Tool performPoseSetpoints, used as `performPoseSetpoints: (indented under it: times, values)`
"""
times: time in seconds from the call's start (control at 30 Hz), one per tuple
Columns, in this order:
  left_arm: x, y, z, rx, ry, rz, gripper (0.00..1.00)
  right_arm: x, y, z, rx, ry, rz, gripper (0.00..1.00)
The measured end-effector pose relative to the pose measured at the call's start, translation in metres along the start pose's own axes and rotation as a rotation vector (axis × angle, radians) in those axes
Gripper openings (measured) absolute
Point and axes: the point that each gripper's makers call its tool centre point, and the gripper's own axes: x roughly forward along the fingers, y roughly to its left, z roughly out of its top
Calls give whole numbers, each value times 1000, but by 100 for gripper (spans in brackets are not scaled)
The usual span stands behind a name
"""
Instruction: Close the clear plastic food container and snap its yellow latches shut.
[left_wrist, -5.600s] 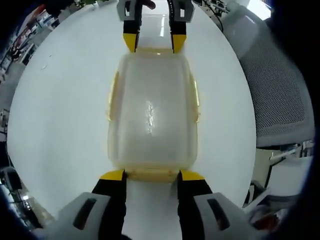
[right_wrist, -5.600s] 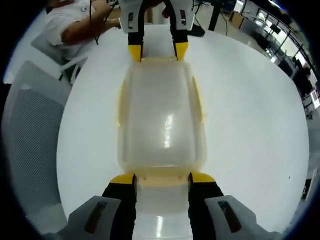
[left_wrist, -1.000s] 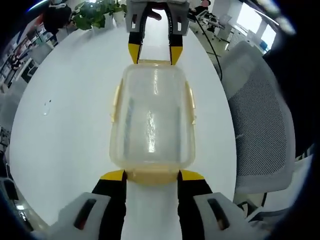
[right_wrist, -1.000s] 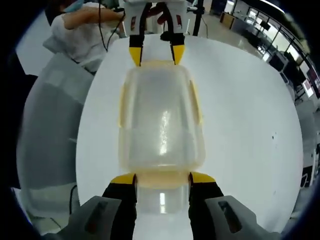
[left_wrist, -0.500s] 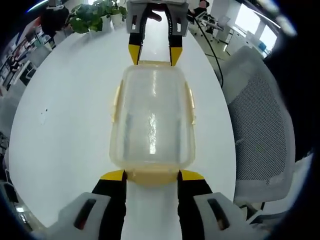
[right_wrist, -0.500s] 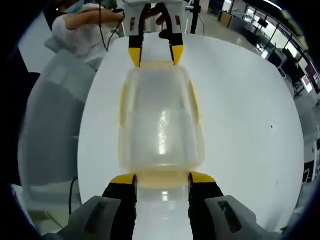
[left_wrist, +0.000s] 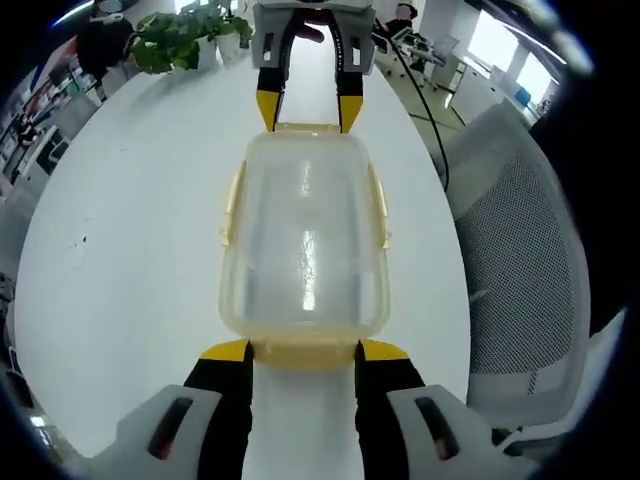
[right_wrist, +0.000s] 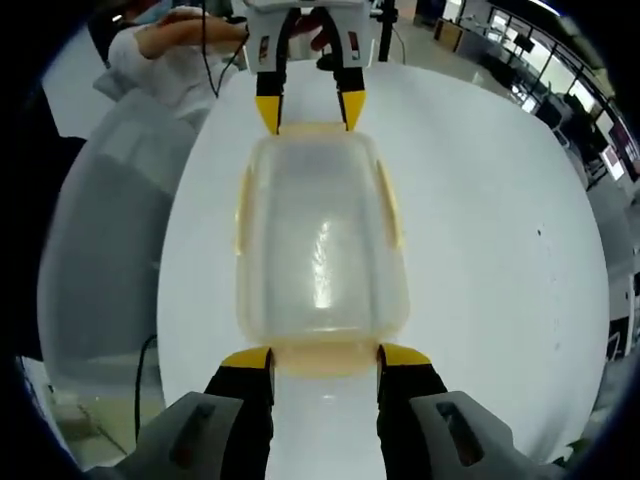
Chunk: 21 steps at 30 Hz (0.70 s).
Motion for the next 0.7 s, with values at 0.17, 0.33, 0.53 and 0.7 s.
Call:
performPoseSetpoints:
  times: [0.17,0.33,0.53,0.7]
  values:
    - [3,-2,9,2,-11,-6,39,0,1,-11,1,14,-7,39]
    - [8,1,16,13,-13,-9,39,-3,1,-19,14,8,-9,39]
    - [16,0,26,10,-23,-22,39,-5,-1,-30,15,16,-7,39]
    - [19,0,29,6,-22,-22,39,-4,-2,-35,15,25,-9,39]
